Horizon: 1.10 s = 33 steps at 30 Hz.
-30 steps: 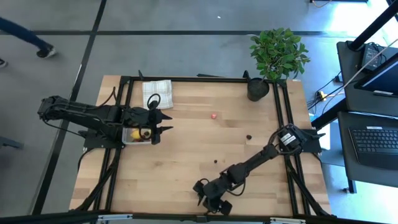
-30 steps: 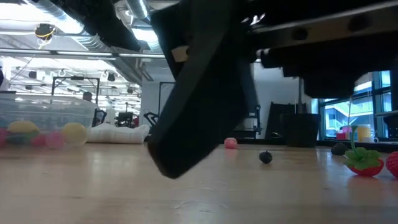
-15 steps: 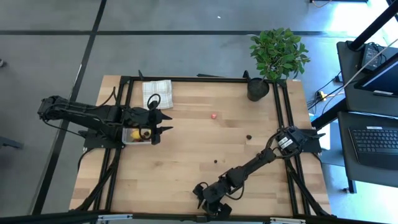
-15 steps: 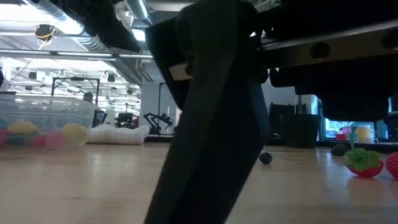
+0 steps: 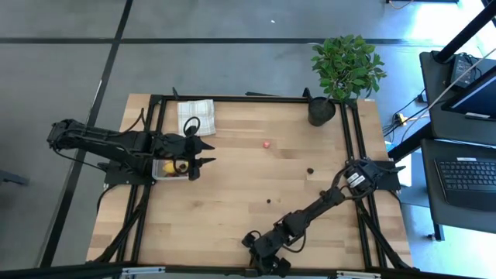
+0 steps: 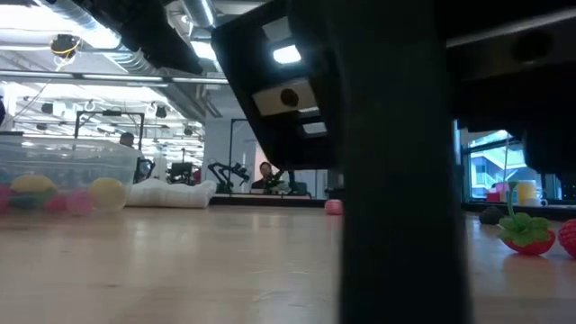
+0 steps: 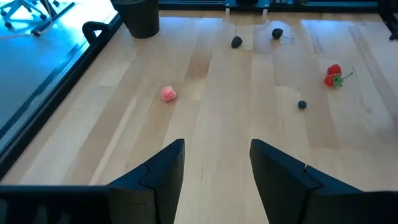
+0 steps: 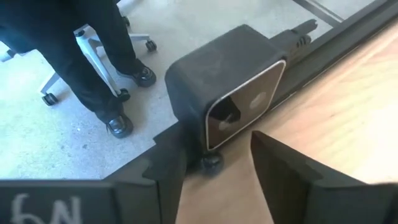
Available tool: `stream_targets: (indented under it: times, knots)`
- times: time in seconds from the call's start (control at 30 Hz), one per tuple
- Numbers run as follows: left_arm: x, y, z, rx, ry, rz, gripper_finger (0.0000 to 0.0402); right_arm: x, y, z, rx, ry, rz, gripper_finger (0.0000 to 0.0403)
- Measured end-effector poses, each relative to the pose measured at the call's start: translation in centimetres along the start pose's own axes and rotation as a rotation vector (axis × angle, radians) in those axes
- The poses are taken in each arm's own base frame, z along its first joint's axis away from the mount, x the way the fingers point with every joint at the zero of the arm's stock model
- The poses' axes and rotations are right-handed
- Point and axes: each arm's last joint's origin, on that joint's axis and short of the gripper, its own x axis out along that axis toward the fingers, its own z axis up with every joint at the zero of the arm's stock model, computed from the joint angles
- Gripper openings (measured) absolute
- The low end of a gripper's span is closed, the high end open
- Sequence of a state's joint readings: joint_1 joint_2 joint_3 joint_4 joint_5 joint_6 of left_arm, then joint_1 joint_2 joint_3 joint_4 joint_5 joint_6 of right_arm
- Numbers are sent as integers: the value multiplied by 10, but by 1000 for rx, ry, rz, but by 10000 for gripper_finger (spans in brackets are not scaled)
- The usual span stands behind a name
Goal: Pick and placing Produce into tupperware
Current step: Put the bottom blue berry into the transparent bin
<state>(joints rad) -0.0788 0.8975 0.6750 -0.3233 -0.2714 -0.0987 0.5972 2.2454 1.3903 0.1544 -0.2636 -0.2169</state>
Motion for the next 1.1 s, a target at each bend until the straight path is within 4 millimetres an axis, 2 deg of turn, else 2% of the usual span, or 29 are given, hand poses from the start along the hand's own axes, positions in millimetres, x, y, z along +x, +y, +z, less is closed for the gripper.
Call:
stream_targets:
  times: [0.27, 1.1]
  knots:
    - [0, -2, 0, -26, -1, -7, 176, 6, 2, -5, 0, -2, 30, 130]
    - [0, -1, 0, -29, -1, -7, 176, 6, 4, -13, 30, 71, 71, 62]
